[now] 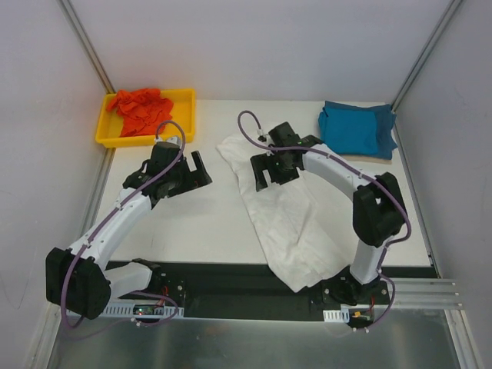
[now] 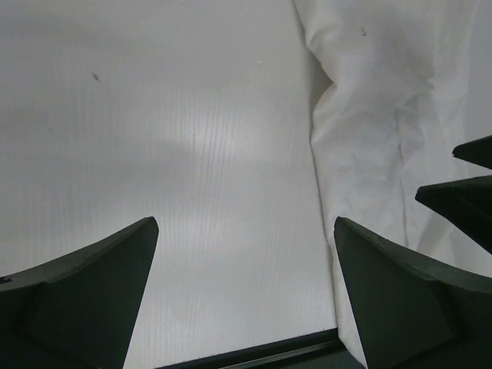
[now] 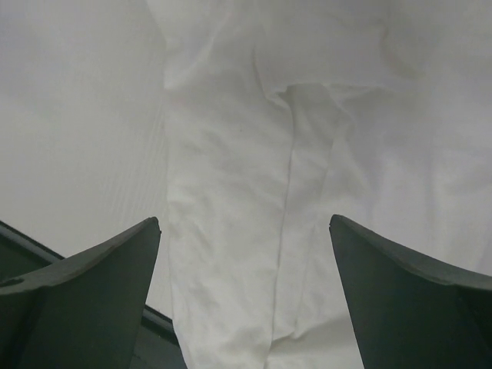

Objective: Fold and stack the t-shirts
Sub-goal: Fold the tshirt

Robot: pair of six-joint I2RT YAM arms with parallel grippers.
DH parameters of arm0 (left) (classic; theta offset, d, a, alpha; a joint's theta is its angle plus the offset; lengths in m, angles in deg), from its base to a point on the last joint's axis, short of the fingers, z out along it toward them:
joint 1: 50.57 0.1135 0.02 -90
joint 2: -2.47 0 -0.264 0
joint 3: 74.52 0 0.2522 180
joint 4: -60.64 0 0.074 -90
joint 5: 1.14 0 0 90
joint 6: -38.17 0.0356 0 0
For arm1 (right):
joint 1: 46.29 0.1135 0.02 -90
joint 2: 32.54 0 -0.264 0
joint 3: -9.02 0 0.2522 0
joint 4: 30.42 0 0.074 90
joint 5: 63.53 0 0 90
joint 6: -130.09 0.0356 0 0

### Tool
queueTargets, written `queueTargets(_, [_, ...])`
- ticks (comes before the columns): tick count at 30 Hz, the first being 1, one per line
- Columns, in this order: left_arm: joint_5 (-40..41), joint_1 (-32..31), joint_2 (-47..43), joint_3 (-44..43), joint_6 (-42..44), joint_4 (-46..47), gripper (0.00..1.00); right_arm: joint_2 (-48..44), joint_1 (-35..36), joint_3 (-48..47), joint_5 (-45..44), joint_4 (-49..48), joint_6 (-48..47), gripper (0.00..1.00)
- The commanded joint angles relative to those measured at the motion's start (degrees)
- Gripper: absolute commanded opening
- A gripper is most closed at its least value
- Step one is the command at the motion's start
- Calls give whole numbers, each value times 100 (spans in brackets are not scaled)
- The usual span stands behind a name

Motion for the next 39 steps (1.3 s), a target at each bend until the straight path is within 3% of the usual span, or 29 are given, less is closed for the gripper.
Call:
queueTargets(1, [96, 131, -350, 302, -159, -191, 99, 533, 179, -527, -373, -17, 314, 96])
queueTargets(8, [-54, 228, -306, 549, -194, -253, 99, 1718, 426, -1283, -969, 351, 569, 96])
queueTargets(10, [-10, 228, -254, 549, -221, -253, 99, 1966, 434, -1590, -1424, 492, 1095, 96])
queueTargets(15, [95, 246, -157, 496, -221, -261, 99, 2765, 435, -2144, -1524, 695, 1702, 96])
queueTargets(21, [306, 263, -16, 409, -274, -261, 99, 3846, 356, -3873, -1937, 1203, 2256, 97])
queueTargets(23, [315, 263, 63, 365, -247, -270, 99, 4268, 294, -4715, -1807, 1486, 2284, 96])
queueTargets(25, [324, 272, 98, 347, -230, -270, 100, 4427, 154, -4983, -1300, 1260, 2344, 96])
queueTargets(27, [342, 290, 116, 329, -212, -270, 99, 4393, -13, -4870, -623, 794, 2512, 96])
queueTargets(33, [228, 325, 195, 259, -212, -270, 99, 4261, -216, -5028, 135, -289, 2390, 96])
queueTargets(36, [52, 325, 247, 259, -265, -270, 99, 3797, -198, -4792, 330, -316, 1864, 96])
queueTargets(39, [-176, 325, 283, 294, -352, -261, 99, 2892, -198, -3949, 278, -403, 1520, 96])
